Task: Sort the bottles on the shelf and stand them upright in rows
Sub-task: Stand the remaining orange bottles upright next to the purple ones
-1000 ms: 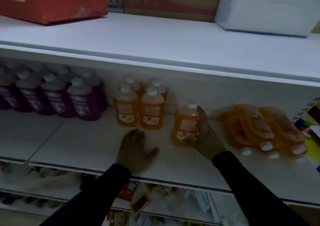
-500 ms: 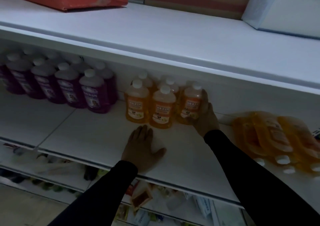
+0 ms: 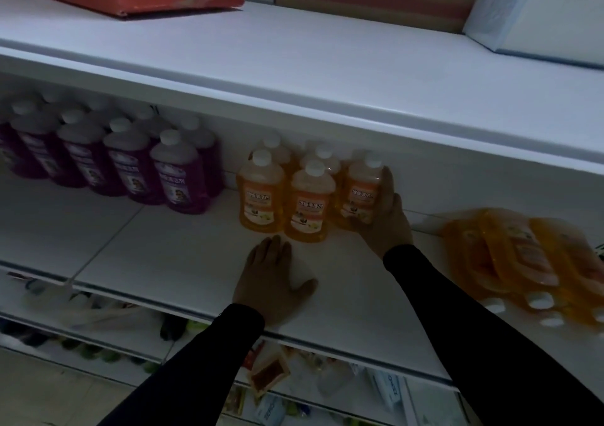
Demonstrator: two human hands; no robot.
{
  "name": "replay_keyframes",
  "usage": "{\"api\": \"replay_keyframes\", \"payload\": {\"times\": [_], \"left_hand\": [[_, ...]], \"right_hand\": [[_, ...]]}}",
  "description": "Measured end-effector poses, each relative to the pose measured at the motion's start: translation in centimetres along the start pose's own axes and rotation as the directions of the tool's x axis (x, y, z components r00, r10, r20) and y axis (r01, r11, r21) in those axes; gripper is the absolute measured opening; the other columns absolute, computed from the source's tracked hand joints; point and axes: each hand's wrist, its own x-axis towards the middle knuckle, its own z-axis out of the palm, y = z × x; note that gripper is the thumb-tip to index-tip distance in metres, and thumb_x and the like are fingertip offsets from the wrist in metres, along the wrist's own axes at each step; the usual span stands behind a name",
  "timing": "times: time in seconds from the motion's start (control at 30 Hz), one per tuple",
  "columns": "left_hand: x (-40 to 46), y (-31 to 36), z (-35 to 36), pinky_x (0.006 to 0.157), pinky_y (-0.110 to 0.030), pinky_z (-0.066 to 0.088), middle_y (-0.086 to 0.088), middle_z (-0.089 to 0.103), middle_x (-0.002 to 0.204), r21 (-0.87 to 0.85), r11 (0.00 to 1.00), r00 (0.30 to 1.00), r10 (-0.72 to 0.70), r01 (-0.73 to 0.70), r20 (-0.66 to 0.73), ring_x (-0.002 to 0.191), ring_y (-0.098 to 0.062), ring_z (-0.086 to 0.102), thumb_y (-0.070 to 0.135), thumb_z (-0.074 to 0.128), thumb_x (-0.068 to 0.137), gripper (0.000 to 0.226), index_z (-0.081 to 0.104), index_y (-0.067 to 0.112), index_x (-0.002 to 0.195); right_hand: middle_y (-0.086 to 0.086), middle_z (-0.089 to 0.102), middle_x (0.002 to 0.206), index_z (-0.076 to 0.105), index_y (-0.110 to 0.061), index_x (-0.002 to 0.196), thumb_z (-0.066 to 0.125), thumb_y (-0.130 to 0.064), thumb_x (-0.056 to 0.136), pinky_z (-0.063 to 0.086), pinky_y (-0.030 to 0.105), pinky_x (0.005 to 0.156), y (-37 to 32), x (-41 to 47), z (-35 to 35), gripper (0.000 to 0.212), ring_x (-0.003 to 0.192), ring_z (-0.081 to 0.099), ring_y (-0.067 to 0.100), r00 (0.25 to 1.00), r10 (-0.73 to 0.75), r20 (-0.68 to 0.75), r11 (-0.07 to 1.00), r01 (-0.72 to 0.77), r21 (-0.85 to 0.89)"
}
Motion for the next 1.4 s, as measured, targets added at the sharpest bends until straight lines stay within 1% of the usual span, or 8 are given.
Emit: {"api": "replay_keyframes", "payload": {"times": [0.2, 0.37, 0.53, 0.67, 0.87, 1.0, 1.23, 1.4], "left_hand": [[0.2, 0.0, 0.0, 0.118, -0.038, -0.002, -0.009, 0.005, 0.162, -0.008, 1.000, 1.000, -0.006, 0.006, 0.021, 0.148, -0.023, 0.001, 0.080, 0.019, 0.083, 0.097, 0.011, 0.014, 0.154], [0.0, -0.1, -0.5, 0.118, -0.031, 0.000, -0.003, 0.015, 0.161, -0.092, 0.993, 0.997, 0.072, -0.070, 0.012, 0.147, -0.018, 0.010, 0.071, 0.028, 0.090, 0.083, 0.021, 0.016, 0.153], [0.5, 2.8, -1.9, 0.115, -0.024, 0.000, 0.002, 0.017, 0.160, -0.155, 0.963, 0.975, 0.221, -0.219, -0.008, 0.146, -0.014, 0.012, 0.066, 0.035, 0.092, 0.075, 0.025, 0.021, 0.152], [1.0, 6.8, -2.7, 0.114, -0.024, 0.004, 0.001, 0.021, 0.159, -0.153, 0.929, 0.941, 0.339, -0.338, -0.016, 0.145, -0.015, 0.015, 0.063, 0.037, 0.093, 0.072, 0.028, 0.021, 0.151], [1.3, 11.7, -2.9, 0.115, -0.026, 0.010, -0.002, 0.028, 0.157, -0.158, 0.879, 0.892, 0.449, -0.450, -0.046, 0.143, -0.016, 0.021, 0.060, 0.040, 0.094, 0.069, 0.033, 0.019, 0.149], [1.3, 14.0, -3.0, 0.116, -0.028, 0.014, -0.003, 0.032, 0.155, -0.153, 0.862, 0.875, 0.480, -0.484, -0.067, 0.142, -0.017, 0.023, 0.059, 0.042, 0.094, 0.068, 0.037, 0.017, 0.147], [0.9, 14.7, -2.8, 0.114, -0.026, 0.015, -0.002, 0.033, 0.154, -0.187, 0.863, 0.883, 0.464, -0.470, -0.075, 0.142, -0.016, 0.024, 0.057, 0.044, 0.095, 0.063, 0.041, 0.018, 0.145], [1.1, 13.8, -3.0, 0.112, -0.026, 0.018, -0.001, 0.034, 0.153, -0.200, 0.880, 0.903, 0.421, -0.430, -0.087, 0.140, -0.016, 0.026, 0.056, 0.045, 0.094, 0.063, 0.038, 0.020, 0.146]], "right_hand": [[0.014, 0.045, 0.133, 0.000, -0.036, 0.152, 0.069, -0.048, 0.082, 0.055, 0.046, 0.082, 0.3, -1.3, -3.1, 0.099, 0.104, 0.060, 0.031, 1.000, -0.003, -0.016, 0.999, 0.002, -0.052], [0.013, 0.052, 0.128, 0.046, -0.018, 0.138, 0.062, -0.047, 0.087, 0.049, 0.037, 0.088, 3.1, -3.9, -7.9, 0.061, 0.107, 0.058, 0.029, 0.985, -0.007, -0.175, 0.980, -0.029, -0.198], [0.021, 0.041, 0.142, 0.045, -0.012, 0.139, 0.051, -0.050, 0.091, 0.034, 0.048, 0.106, 7.3, -6.5, -12.7, 0.063, 0.127, 0.039, 0.040, 0.946, 0.160, -0.283, 0.831, -0.283, -0.479], [0.022, 0.039, 0.141, 0.037, -0.014, 0.141, 0.052, -0.059, 0.086, 0.031, 0.051, 0.106, 8.6, -8.6, -14.2, 0.073, 0.127, 0.038, 0.041, 0.878, 0.371, -0.303, 0.747, -0.476, -0.464], [0.027, 0.050, 0.121, 0.057, -0.004, 0.125, 0.071, -0.030, 0.083, 0.040, 0.045, 0.089, 8.5, -10.2, -15.2, 0.051, 0.108, 0.049, 0.043, 0.933, 0.159, -0.322, 0.888, -0.278, -0.366], [0.022, 0.036, 0.134, 0.038, -0.016, 0.143, 0.074, -0.051, 0.073, 0.040, 0.043, 0.095, 9.6, -10.3, -15.8, 0.086, 0.119, 0.042, 0.040, 0.870, 0.397, -0.292, 0.834, -0.475, -0.281], [0.021, 0.040, 0.129, 0.040, -0.022, 0.137, 0.068, -0.062, 0.073, 0.045, 0.048, 0.095, 9.0, -9.1, -15.2, 0.081, 0.110, 0.051, 0.042, 0.817, 0.498, -0.291, 0.809, -0.559, -0.184], [0.010, 0.050, 0.132, 0.050, -0.025, 0.132, 0.074, -0.050, 0.074, 0.031, 0.024, 0.085, 7.9, -8.9, -17.5, 0.068, 0.113, 0.051, 0.028, 0.932, 0.349, -0.097, 0.907, -0.362, -0.215]]}}
